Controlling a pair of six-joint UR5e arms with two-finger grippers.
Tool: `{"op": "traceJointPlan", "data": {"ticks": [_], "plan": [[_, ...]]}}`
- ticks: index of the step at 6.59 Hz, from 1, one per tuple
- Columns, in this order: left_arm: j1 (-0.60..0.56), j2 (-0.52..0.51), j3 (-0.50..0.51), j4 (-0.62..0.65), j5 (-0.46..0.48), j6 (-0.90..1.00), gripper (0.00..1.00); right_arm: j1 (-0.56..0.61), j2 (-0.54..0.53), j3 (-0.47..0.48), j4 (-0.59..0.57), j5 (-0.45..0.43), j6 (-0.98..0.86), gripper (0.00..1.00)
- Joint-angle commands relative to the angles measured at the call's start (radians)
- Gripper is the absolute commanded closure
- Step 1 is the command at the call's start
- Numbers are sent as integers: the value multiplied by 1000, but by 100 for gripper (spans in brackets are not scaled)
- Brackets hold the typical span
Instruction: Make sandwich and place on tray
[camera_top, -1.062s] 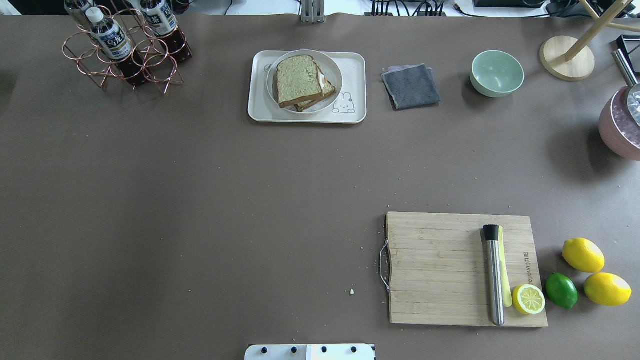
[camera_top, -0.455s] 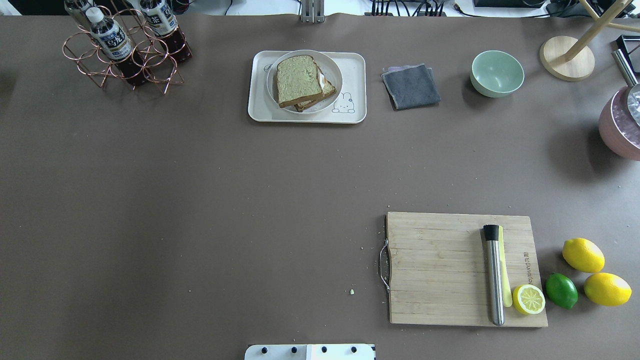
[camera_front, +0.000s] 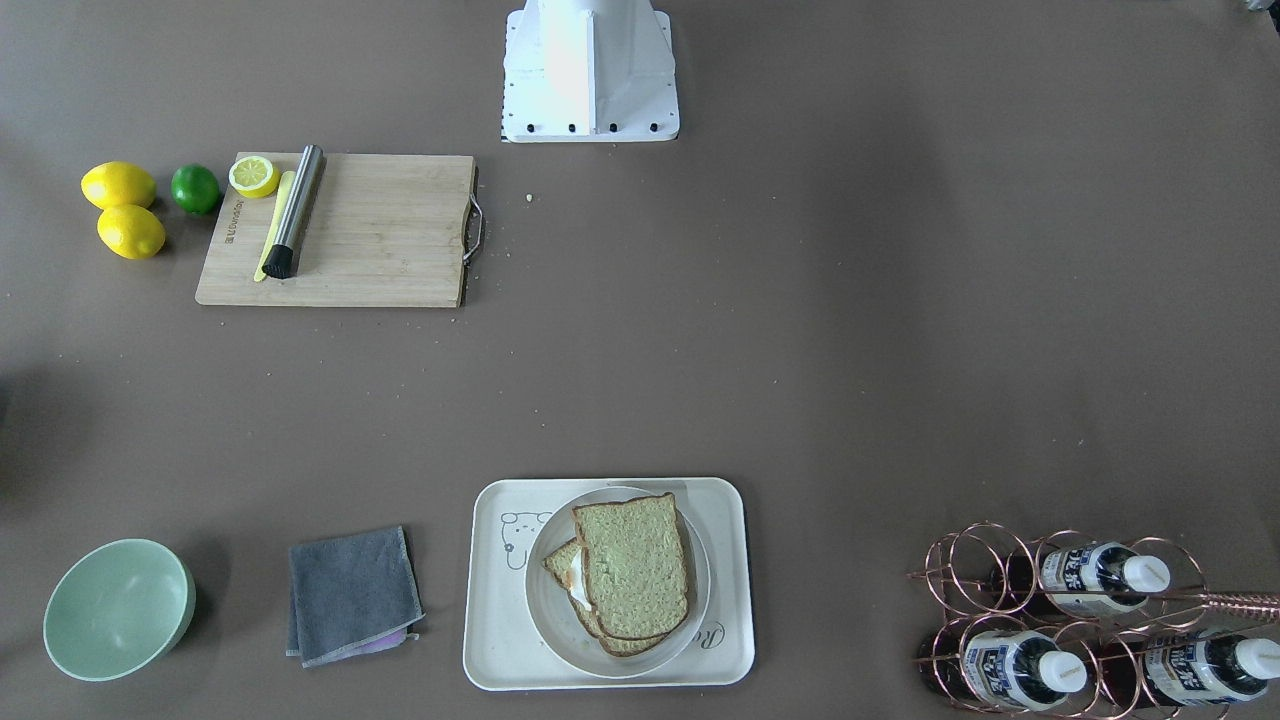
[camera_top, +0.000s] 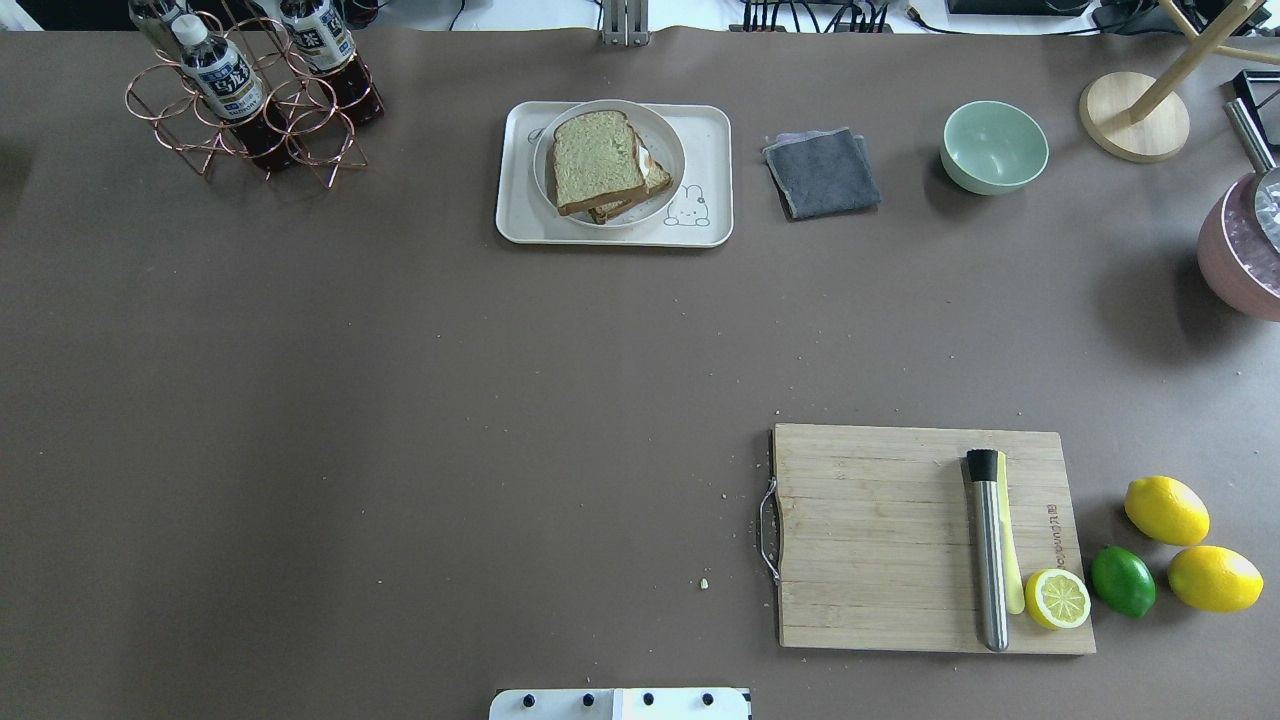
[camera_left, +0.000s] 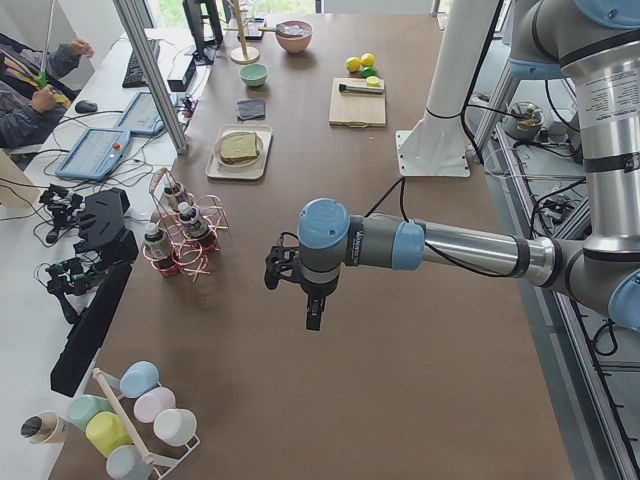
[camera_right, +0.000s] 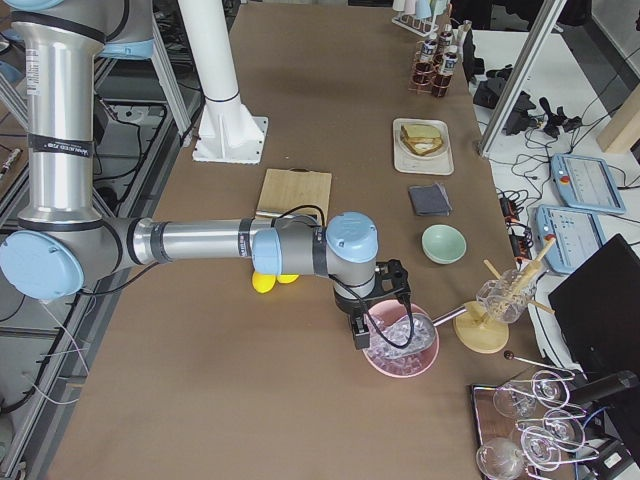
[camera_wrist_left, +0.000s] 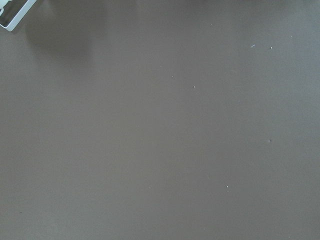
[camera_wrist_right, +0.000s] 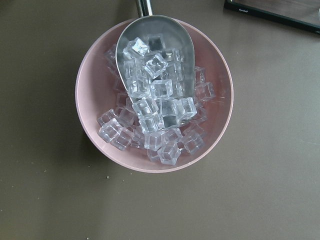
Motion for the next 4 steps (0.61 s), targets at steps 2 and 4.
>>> {"op": "traceJointPlan", "data": {"ticks": [2, 4], "plan": [[6, -12, 26, 0, 0, 62, 2, -2, -2, -5, 1, 1, -2, 0], [0, -40, 25, 5, 2, 77, 2, -2, 2, -1, 0, 24, -4, 0]]}}
